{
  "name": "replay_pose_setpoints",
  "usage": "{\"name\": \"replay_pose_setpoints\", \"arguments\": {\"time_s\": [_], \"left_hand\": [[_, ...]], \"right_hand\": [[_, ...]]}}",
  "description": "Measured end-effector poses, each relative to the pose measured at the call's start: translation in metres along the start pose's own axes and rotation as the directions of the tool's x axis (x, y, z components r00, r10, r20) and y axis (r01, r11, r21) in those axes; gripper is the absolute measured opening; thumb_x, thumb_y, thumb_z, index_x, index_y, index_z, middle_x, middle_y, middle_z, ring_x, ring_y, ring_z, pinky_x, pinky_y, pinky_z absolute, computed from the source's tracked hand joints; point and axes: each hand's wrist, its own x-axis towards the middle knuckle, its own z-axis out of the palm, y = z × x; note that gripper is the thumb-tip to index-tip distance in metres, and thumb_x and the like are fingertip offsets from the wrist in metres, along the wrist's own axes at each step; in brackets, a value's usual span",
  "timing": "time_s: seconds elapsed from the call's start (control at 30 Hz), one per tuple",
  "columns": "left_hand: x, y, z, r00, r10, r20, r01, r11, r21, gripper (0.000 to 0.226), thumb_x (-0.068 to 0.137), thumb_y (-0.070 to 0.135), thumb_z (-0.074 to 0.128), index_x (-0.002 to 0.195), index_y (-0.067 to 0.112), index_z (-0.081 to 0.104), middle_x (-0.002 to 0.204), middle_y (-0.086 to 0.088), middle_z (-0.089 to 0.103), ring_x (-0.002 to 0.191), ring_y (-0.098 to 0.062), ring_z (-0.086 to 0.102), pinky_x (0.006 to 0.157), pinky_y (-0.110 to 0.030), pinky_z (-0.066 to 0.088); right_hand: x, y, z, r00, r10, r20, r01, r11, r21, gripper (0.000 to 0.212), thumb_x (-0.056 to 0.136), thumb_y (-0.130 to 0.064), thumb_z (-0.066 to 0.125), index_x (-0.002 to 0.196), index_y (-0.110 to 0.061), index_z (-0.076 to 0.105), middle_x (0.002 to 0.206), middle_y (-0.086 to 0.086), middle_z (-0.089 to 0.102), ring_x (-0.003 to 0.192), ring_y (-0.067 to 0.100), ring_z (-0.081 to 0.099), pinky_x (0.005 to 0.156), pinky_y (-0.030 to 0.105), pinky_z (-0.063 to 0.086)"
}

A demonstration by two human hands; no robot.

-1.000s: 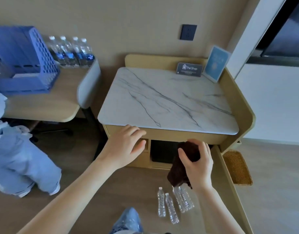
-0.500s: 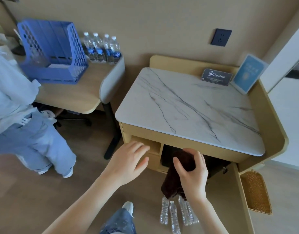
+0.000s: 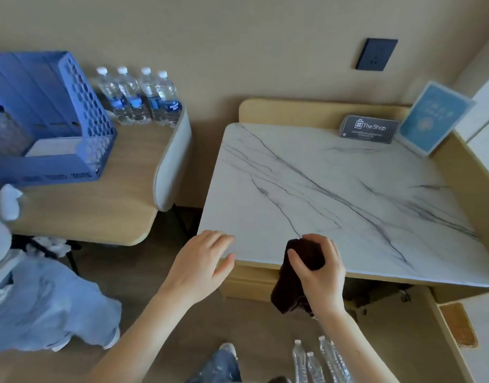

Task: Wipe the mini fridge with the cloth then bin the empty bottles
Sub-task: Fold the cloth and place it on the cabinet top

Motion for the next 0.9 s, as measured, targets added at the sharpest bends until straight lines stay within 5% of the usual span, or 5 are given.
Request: {"name": "replay_pose_setpoints", "arguments": {"time_s": [0.33, 0.6, 0.9], "left_hand": [[0.091, -0.082, -0.024, 0.997, 0.077, -0.014, -0.077, 0.996, -0.035, 0.035, 0.094, 0.03, 0.053, 0.119, 0.012, 0.069, 0.114, 0.001, 0.071, 0.108, -0.017, 0.065, 0.088, -0.025, 0.05], [0.141, -0.09, 0.014, 0.999, -0.031, 0.025, 0.033, 0.994, -0.099, 0.039, 0.096, 0.035, 0.05, 0.123, 0.014, 0.069, 0.12, 0.001, 0.07, 0.111, -0.015, 0.066, 0.089, -0.023, 0.049], [0.209, -0.107, 0.004, 0.982, -0.176, -0.073, 0.171, 0.982, -0.075, 0.032, 0.097, 0.03, 0.054, 0.118, 0.012, 0.069, 0.114, -0.001, 0.071, 0.108, -0.019, 0.065, 0.083, -0.035, 0.057]], "right_hand": [[0.091, -0.036, 0.07, 0.992, -0.023, -0.122, 0.025, 1.0, 0.014, 0.039, 0.078, -0.019, 0.081, 0.104, -0.038, 0.059, 0.101, -0.013, 0.063, 0.096, 0.0, 0.059, 0.074, 0.005, 0.045], [0.154, -0.009, 0.095, 0.999, 0.035, -0.009, -0.036, 0.999, -0.03, 0.036, 0.079, -0.019, 0.08, 0.104, -0.035, 0.06, 0.103, -0.008, 0.06, 0.097, -0.005, 0.054, 0.074, 0.001, 0.041], [0.249, -0.017, 0.147, 0.989, 0.129, 0.073, -0.142, 0.962, 0.231, 0.022, 0.077, -0.033, 0.076, 0.095, -0.034, 0.063, 0.091, -0.016, 0.068, 0.089, 0.002, 0.065, 0.069, 0.007, 0.046]]}}
